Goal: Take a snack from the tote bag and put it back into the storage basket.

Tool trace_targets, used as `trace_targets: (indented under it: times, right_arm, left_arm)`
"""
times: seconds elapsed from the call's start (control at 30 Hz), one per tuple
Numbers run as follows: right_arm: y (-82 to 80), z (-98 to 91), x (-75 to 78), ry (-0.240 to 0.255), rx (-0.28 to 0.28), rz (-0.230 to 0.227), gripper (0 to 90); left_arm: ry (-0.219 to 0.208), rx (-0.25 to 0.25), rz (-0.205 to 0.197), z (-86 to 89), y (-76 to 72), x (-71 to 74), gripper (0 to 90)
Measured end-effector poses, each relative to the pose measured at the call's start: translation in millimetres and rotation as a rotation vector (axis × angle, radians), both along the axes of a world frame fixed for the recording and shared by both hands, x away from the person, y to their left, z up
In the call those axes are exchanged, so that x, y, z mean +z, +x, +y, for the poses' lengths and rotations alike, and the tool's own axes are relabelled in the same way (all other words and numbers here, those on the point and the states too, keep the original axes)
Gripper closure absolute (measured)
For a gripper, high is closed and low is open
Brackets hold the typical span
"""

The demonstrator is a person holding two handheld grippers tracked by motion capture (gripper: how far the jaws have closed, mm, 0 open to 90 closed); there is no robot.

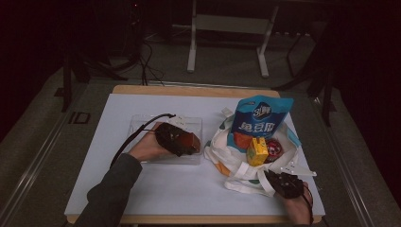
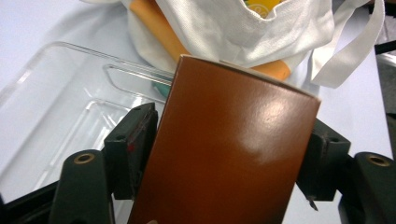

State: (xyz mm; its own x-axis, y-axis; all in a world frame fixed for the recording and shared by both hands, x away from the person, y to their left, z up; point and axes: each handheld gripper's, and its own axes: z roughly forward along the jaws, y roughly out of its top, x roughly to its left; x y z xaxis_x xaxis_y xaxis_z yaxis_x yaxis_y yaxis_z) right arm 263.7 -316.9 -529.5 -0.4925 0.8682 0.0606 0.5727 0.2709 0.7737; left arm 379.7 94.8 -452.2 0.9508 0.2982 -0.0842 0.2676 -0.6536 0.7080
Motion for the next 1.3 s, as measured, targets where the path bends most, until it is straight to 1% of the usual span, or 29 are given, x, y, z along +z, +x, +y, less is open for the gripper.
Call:
trace_targets:
  times: [0.2,0.33,0.47,0.6,0.67,0.73,0.77,0.83,0.97,1.07,1.13,1.17,1.23,1.3]
  right_arm:
    - [0.1,-0.1,-0.1,0.000,0.001,0.000,83.7]
    - [0.0,0.0,0.0,0.000,0.000,0.000,83.7]
    - [0.0,0.0,0.0,0.000,0.000,0.000,83.7]
    - [-0.1,0.0,-0.1,0.000,0.000,-0.001,83.7]
    - [0.0,0.0,-0.1,0.001,0.000,-0.001,83.7]
    - [-0.2,0.0,-0.2,0.001,-0.001,-0.001,83.6]
    - [-0.3,0.1,-0.2,0.001,-0.002,-0.001,83.6]
    - [-0.3,0.1,-0.3,0.001,-0.003,-0.002,83.6]
    - [-0.1,0.1,-0.2,0.000,-0.001,-0.002,83.6]
    - [-0.1,0.0,-0.3,0.001,-0.001,-0.002,83.6]
    - [-0.1,-0.1,-0.3,0.001,0.000,-0.002,83.6]
    - [-0.1,-0.2,-0.3,0.002,0.000,-0.002,83.6]
    - [-0.1,-0.4,-0.3,0.002,0.001,-0.002,83.6]
    - [0.0,-0.5,-0.4,0.003,0.001,-0.002,83.6]
  left_arm:
    - [0.012,0.011,-0.008,-3.9,-1.3,-1.9,30.3]
    - [0.004,0.018,-0.006,-6.2,-2.7,-1.6,28.9]
    - [0.008,0.018,-0.029,-9.2,-5.5,1.2,27.7]
    - [-0.006,0.024,-0.051,-10.7,-7.9,3.7,27.7]
    - [-0.010,0.029,-0.069,-11.6,-9.4,5.4,27.6]
    - [-0.022,0.036,-0.081,-12.8,-10.9,6.6,27.7]
    - [-0.021,0.037,-0.089,-13.4,-11.3,7.5,27.7]
    - [-0.025,0.034,-0.093,-14.0,-12.0,8.5,27.7]
    - [-0.035,0.046,-0.121,-17.8,-14.5,11.4,27.7]
    - [-0.045,0.057,-0.129,-20.4,-15.4,12.8,27.7]
    - [-0.034,0.086,-0.132,-23.5,-15.3,13.6,28.2]
    - [-0.030,0.090,-0.137,-24.8,-15.1,14.1,28.7]
    - [-0.043,0.091,-0.137,-26.8,-15.2,14.8,28.8]
    - [-0.045,0.094,-0.141,-28.5,-14.9,15.8,28.8]
